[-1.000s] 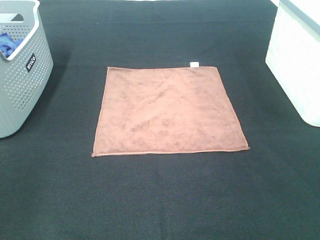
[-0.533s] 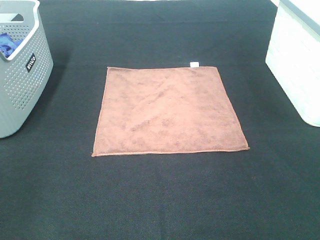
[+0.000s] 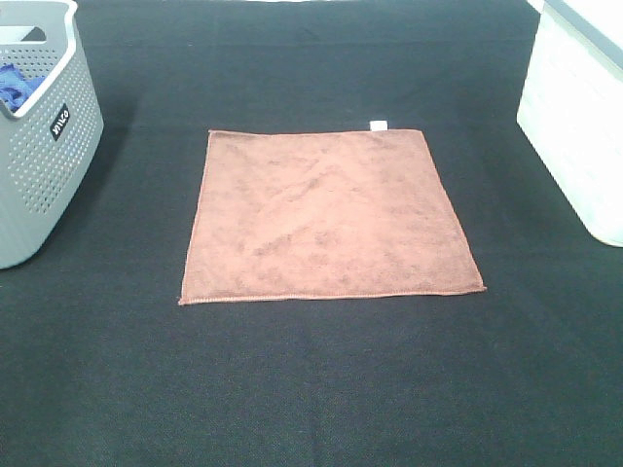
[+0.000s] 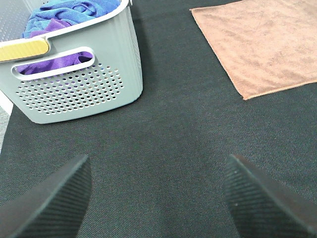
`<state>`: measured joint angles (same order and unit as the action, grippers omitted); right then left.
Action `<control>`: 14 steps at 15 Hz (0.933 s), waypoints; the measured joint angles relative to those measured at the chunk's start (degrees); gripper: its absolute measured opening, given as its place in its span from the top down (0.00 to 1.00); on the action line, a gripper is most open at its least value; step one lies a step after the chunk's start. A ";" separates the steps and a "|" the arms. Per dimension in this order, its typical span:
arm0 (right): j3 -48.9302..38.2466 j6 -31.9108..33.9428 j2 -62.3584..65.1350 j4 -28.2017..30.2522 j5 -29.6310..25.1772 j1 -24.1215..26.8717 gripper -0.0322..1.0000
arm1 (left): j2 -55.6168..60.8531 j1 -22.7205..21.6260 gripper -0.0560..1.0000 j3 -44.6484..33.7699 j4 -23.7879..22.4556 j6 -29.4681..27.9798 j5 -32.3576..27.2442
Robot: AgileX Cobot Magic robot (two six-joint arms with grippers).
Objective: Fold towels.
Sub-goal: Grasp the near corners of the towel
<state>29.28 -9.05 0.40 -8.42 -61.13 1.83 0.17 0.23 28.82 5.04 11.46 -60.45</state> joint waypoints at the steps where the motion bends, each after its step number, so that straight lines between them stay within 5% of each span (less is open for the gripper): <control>1: 0.00 0.00 0.00 0.00 0.00 0.00 0.23 | 0.00 0.00 0.27 0.00 0.00 0.00 0.00; 14: 0.23 0.34 -1.15 -0.46 1.26 0.00 0.23 | -0.17 0.00 0.27 1.32 0.11 0.00 3.44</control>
<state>29.51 -8.71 -0.74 -8.88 -59.87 1.83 0.00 0.23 30.14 5.16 11.46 -57.01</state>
